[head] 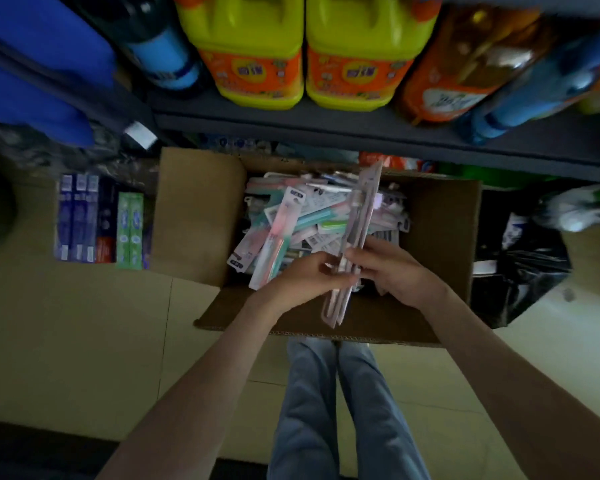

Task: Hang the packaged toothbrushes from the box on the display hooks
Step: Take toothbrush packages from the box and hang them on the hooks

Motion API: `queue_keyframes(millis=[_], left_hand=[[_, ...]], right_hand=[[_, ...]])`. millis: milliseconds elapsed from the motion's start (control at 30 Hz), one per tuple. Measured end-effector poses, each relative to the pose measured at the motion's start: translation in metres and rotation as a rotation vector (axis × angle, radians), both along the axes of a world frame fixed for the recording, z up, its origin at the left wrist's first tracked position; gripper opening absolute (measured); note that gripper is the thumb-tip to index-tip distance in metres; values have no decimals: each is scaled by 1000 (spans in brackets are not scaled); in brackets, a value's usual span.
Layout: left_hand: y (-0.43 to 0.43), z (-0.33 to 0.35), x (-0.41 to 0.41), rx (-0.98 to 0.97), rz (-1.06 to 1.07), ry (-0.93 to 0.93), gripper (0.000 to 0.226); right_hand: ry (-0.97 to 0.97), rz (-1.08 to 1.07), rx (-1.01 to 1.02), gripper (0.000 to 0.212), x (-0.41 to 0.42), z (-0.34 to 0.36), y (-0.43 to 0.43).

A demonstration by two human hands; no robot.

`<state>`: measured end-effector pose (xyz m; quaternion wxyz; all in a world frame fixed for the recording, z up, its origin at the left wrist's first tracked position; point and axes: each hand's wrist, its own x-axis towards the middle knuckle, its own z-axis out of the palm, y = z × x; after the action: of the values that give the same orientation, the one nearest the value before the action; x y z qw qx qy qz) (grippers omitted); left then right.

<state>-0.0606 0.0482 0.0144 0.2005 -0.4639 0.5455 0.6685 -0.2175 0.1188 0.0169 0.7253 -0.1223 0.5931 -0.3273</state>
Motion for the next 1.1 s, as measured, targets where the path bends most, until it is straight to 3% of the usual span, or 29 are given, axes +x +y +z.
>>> queue_keyframes(millis=[67,133,200,333,433,533,633,1100], left_hand=[[-2,43,-1,-126,-57,-33,42],[-3,91,-1,-286,-91,-68,36],[-3,139,-3,-419,-84,-67,36],[-8,226,-13,-590,75,19,40],[-19,288,-30,-746,152,101,44],[-30,346,-45,-903,184,246,48],[-35,391,-56,-1005,175,366,47],[-31,557,-114,-1318,190,713,46]], right_hand=[[170,-47,4,39,-2,40,-1],[486,-30,23,35,-8,80,-2],[769,86,1,45,-13,127,-1],[1205,133,-276,59,-20,218,0],[1207,28,-256,69,-17,295,-9],[1456,-49,-428,65,-18,356,-17],[1533,-143,-492,60,-21,412,-23],[1737,-462,-790,82,-83,573,-8]])
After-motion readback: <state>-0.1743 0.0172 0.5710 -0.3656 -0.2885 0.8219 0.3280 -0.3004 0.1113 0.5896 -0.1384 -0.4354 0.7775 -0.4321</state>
